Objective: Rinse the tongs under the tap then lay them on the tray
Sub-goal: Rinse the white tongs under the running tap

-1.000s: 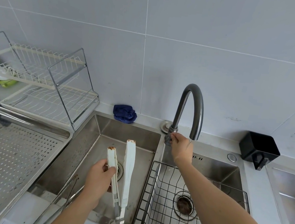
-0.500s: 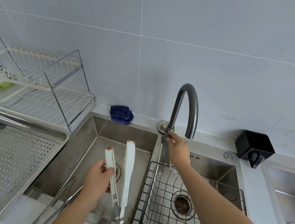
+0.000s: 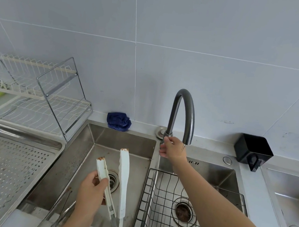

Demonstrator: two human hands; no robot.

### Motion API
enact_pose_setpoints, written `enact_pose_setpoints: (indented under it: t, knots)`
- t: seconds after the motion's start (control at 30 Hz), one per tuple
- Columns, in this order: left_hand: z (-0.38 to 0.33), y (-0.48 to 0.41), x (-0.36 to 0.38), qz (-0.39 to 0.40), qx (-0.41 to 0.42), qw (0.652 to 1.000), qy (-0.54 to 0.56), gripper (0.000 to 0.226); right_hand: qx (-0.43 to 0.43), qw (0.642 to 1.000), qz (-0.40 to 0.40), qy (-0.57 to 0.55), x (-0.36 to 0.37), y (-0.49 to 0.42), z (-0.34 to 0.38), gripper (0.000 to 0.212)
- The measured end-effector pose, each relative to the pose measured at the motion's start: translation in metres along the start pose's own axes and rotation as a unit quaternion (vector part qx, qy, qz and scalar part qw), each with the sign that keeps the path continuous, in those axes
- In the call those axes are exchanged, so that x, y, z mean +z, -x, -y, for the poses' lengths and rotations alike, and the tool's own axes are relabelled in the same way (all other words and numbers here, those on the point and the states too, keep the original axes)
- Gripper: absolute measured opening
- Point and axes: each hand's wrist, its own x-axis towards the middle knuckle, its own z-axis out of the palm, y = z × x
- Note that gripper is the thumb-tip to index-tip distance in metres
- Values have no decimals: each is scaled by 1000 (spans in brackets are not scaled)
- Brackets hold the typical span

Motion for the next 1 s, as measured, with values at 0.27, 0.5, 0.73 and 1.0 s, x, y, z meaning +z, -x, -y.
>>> enact_pose_setpoints:
  t: [0.27,0.5,0.73,1.0]
  knots:
    - [-19,-41,-10,80,29,996,-18,19,1,993,-114,-35,16,-4,-12,16]
    - [-22,-50,-6,79,48,995,-19,30,19,988,-71,-133,8,13,-3,12]
    - [-10,-41,17,19,52,995,-77,17,-33,997,-65,24,-5,85,-34,20]
    - [-22,-5,48,5,119,975,-185,32,-58,992,80,84,0,115,-60,35]
